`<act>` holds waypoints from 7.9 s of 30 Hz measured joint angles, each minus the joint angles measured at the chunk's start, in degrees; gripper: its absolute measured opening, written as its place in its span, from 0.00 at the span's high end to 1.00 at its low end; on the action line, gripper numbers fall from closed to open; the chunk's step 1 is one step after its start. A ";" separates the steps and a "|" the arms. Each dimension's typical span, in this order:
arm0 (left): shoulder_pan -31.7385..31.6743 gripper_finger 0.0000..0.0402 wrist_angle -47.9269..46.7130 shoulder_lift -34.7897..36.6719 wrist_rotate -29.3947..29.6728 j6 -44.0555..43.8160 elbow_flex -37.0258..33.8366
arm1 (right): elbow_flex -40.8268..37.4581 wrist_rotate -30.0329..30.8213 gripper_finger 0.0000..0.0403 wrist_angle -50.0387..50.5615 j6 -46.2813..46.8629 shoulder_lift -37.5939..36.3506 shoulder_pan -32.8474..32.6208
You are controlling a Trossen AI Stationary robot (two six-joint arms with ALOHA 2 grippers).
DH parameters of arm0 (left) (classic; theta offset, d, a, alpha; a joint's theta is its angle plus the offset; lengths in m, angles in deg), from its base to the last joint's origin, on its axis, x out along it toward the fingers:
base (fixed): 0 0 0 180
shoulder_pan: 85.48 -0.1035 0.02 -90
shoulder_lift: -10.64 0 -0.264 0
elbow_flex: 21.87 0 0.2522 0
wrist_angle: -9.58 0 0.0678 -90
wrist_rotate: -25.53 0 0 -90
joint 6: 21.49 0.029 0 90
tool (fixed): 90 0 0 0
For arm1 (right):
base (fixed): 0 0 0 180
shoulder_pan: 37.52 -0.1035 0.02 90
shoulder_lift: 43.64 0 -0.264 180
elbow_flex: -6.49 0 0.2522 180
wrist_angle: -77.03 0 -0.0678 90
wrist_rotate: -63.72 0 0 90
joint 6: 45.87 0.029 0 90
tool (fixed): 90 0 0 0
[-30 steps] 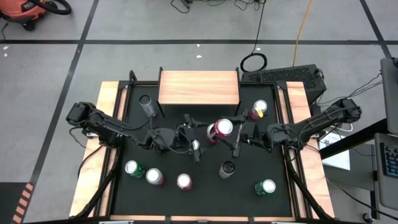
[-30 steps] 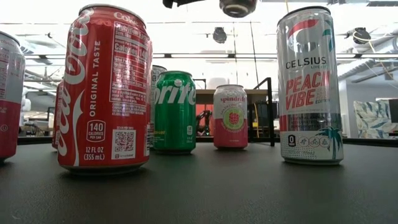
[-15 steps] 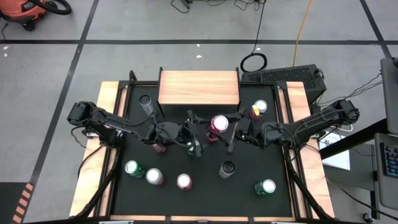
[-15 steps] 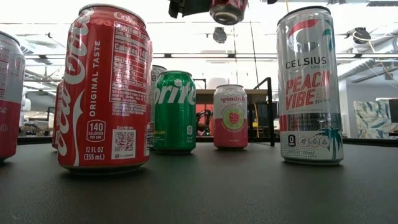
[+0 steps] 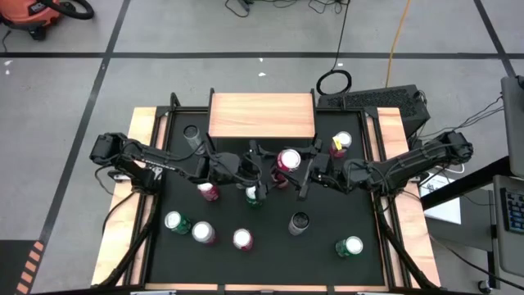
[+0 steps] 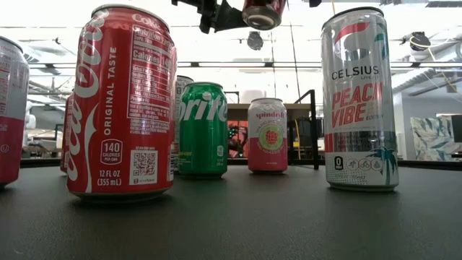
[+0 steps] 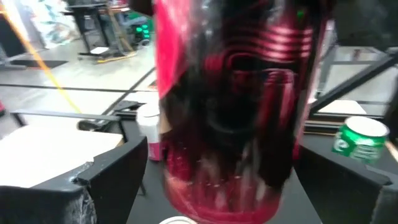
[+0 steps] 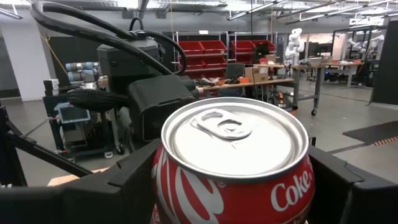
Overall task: Place canned beverage on shelf
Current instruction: Put the top right red soda can on the shelf
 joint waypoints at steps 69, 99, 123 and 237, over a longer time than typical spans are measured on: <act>-2.83 0.29 21.87 -6.14 -15.93 -1.49 0.02 | 0.02 -15.32 0.11 25.33 0.68 -12.96 1.70; -2.66 0.16 20.75 -6.29 -19.13 -1.10 0.02 | -0.04 -19.58 0.30 18.43 -1.43 -7.41 1.76; -1.40 0.04 1.66 5.51 -18.79 -4.40 0.04 | -0.07 -19.60 0.31 29.53 0.09 -9.35 1.70; -9.74 0.27 9.64 -0.77 -32.56 1.47 6.83 | 0.02 -13.64 0.16 17.31 -6.35 -5.59 4.82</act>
